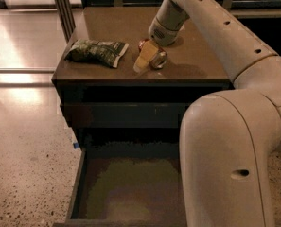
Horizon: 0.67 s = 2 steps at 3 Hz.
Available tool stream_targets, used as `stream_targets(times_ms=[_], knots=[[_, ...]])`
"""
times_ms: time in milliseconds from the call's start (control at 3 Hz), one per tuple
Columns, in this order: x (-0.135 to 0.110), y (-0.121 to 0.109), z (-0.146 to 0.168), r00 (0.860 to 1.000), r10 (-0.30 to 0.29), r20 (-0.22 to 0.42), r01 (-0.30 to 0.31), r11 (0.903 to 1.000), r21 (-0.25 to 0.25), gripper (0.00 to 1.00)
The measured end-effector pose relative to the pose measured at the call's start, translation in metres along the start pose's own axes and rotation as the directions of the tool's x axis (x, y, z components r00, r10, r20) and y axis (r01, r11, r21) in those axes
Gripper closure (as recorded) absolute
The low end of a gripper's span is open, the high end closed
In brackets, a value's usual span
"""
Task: Place coke can into middle drawer
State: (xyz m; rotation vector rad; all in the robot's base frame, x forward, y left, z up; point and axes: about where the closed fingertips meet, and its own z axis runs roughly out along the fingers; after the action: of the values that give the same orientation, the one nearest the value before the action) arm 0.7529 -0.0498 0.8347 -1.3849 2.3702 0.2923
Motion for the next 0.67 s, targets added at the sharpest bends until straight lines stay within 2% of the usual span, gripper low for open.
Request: stream_targets(times_ms=[667], knots=[[0.0000,0.0000,0.0001,1.000,0.000,0.000,0.000,1.0000,0.000,0.50]])
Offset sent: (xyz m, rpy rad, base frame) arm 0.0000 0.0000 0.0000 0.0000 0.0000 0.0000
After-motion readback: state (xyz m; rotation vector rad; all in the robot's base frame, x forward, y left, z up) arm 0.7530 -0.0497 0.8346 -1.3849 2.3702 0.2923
